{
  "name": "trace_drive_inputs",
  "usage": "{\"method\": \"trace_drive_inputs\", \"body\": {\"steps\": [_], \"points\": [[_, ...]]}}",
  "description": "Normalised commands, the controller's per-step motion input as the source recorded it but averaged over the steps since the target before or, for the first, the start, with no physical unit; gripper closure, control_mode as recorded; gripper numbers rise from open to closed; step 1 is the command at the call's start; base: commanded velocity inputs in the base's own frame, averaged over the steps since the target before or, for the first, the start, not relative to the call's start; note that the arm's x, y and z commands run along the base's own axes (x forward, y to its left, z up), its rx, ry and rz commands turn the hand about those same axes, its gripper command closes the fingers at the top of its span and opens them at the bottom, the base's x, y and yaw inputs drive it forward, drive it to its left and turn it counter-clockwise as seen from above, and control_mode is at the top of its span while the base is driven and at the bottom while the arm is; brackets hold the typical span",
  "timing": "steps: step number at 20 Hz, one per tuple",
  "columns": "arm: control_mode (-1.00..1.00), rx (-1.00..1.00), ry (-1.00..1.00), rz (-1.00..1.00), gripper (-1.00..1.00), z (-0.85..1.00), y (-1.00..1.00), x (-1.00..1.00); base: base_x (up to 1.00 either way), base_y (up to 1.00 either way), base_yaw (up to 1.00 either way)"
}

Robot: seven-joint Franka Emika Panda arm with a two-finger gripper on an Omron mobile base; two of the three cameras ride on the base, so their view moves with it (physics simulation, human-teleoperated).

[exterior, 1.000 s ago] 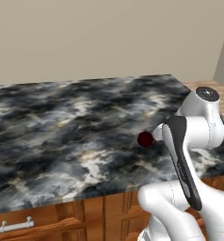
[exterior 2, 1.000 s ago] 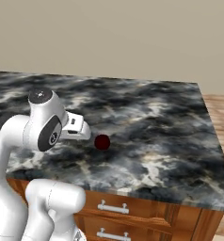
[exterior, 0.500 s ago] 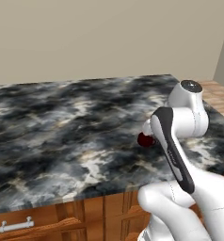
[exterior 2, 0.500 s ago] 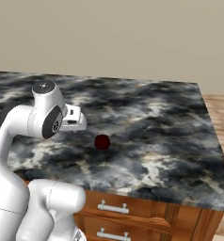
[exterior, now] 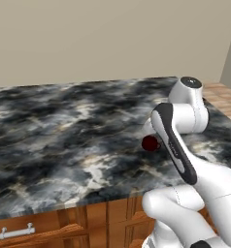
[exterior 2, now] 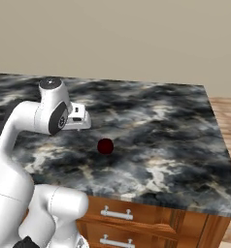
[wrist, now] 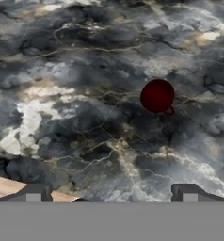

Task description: Pick the strainer and mug and place them in the sink. Then turn on the water.

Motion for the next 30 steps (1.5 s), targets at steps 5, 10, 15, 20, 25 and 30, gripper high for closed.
{"method": "trace_drive_inputs", "body": {"steps": [5,10,15,20,25,30], "points": [[-1.0,0.0,0.0,0.0,-1.0,-0.02,-0.32,0.17,0.0,0.0,0.0],[-1.0,0.0,0.0,0.0,-1.0,0.0,-0.39,0.16,0.0,0.0,0.0],[-1.0,0.0,0.0,0.0,-1.0,0.0,-0.28,0.21,0.0,0.0,0.0],[-1.0,-0.03,0.05,0.0,-1.0,0.0,-0.02,0.18,0.0,0.0,0.0],[-1.0,-0.03,0.12,0.0,-1.0,0.0,0.0,0.08,0.0,0.0,0.0],[-1.0,-0.03,0.07,0.0,-1.0,-0.01,0.0,0.19,0.0,0.0,0.0]]}}
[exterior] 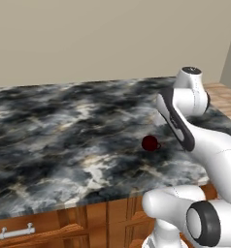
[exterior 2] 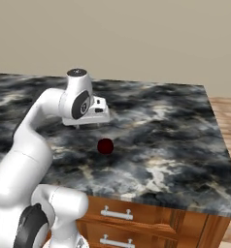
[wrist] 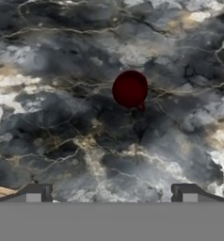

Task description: Pick the strainer and mug and place them in the sink. Then turn on the water.

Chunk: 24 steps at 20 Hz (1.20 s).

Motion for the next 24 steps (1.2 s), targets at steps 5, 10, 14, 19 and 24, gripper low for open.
{"method": "trace_drive_inputs", "body": {"steps": [5,10,14,19,24], "points": [[-1.0,0.0,-0.01,0.12,-1.0,-0.07,0.0,0.35,0.0,0.0,0.0],[-1.0,0.0,-0.04,0.17,-1.0,-0.18,0.0,0.23,0.0,0.0,0.0],[-1.0,0.0,0.0,0.14,-1.0,-0.21,0.0,0.09,0.0,0.0,0.0],[-1.0,0.0,0.0,0.06,-1.0,-0.15,0.0,0.02,0.0,0.0,0.0],[-1.0,0.0,0.0,0.03,-1.0,-0.07,-0.1,0.03,0.0,0.0,0.0]]}}
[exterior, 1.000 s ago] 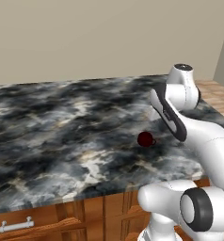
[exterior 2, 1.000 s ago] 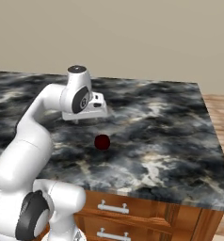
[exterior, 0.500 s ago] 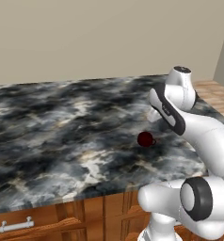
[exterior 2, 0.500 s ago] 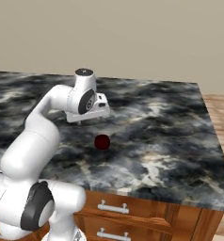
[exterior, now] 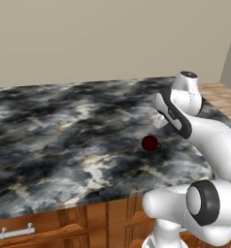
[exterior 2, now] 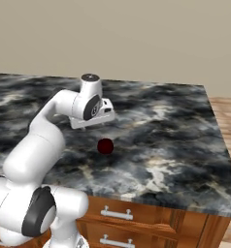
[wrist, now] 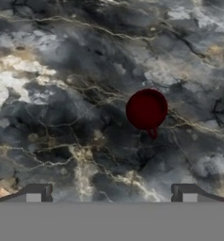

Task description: Pick the strainer and mug and place them in the sink. Then turn on the water.

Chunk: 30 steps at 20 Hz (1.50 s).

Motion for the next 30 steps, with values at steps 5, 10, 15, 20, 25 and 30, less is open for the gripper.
{"method": "trace_drive_inputs", "body": {"steps": [5,10,15,20,25,30], "points": [[-1.0,0.0,0.0,0.0,-1.0,0.0,-0.31,0.0,0.0,0.0,0.0],[-1.0,0.01,0.0,0.03,-1.0,-0.02,-0.39,0.0,0.0,0.0,0.0],[-1.0,0.0,0.0,0.04,-1.0,0.0,-0.3,0.09,0.0,0.0,0.0],[-1.0,0.0,0.0,0.05,-1.0,0.0,-0.24,0.23,0.0,0.0,0.0],[-1.0,0.0,0.0,0.04,-1.0,-0.02,-0.16,0.25,0.0,0.0,0.0],[-1.0,0.0,0.0,0.0,-1.0,-0.06,0.0,0.29,0.0,0.0,0.0]]}}
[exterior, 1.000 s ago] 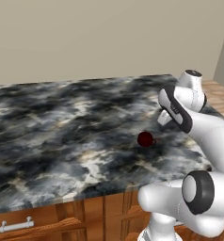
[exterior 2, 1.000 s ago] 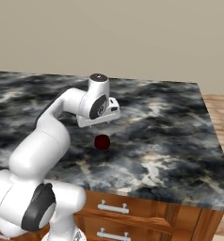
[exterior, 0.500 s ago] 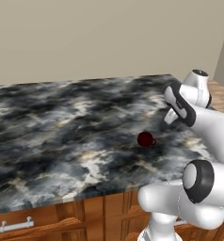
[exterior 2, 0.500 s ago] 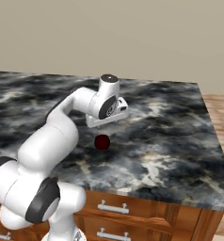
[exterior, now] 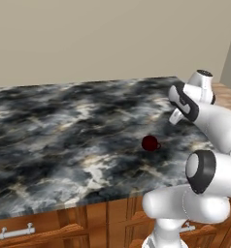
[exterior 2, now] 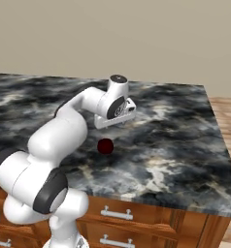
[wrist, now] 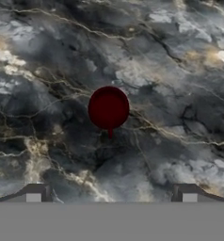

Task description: Pick the strainer and mug and place them in the sink. Then turn on the water.

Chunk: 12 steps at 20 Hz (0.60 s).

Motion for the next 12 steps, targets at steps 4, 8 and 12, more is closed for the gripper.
{"method": "trace_drive_inputs", "body": {"steps": [4,8,12], "points": [[-1.0,0.0,0.0,0.0,-1.0,-0.09,0.01,0.33,0.0,0.0,0.0],[-1.0,0.0,0.0,0.0,-1.0,-0.24,0.02,0.25,0.0,0.0,0.0],[-1.0,-0.01,0.0,0.0,-1.0,-0.27,0.19,0.02,0.0,0.0,0.0]]}}
